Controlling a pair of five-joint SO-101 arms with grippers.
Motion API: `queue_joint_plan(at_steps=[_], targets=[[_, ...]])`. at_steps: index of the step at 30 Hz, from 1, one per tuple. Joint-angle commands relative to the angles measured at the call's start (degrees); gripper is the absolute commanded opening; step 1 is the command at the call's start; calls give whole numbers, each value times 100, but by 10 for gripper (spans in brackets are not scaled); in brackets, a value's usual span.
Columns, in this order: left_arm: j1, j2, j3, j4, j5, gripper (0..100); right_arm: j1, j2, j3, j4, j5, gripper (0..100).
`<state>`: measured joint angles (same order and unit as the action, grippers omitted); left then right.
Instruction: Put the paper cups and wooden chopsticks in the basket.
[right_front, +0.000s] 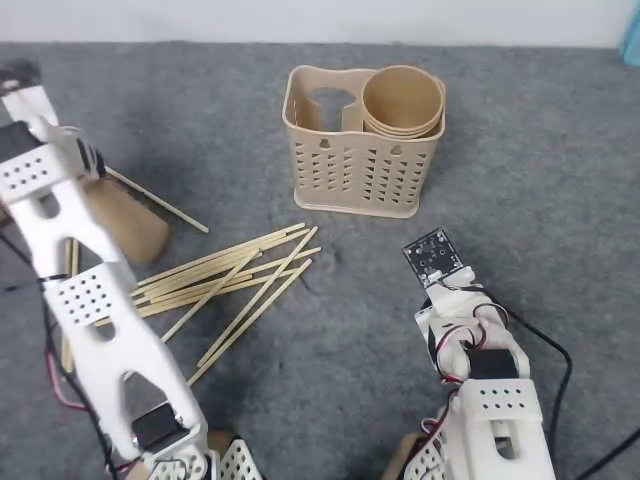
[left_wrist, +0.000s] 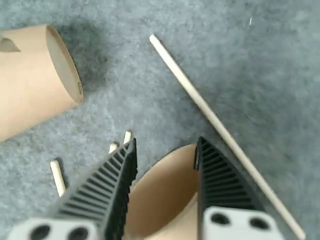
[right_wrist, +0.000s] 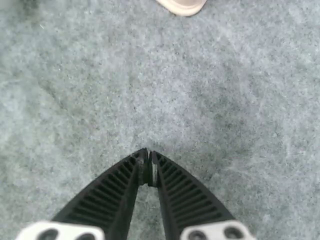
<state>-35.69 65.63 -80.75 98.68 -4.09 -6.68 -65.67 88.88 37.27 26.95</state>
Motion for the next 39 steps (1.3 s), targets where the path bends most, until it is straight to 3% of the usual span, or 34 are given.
queue_joint_plan(at_steps=[1,10,15,23,29,39], targets=[[-18,-1029,637,220,-220,181,22,-136,-18,-136,105,7],[229,-3420,4743,202,-1468,182,22,-136,-18,-136,105,7],[246,-3903,6044,202,-2312,181,22,-136,-18,-136,105,7],[141,-3947,6299,202,-2699,178,22,-136,-18,-136,105,7],[185,-3956,6255,202,-2699,3,22,-136,-18,-136,105,7],[97,-3982,4831,202,-2382,12,22,-136,-18,-136,105,7]])
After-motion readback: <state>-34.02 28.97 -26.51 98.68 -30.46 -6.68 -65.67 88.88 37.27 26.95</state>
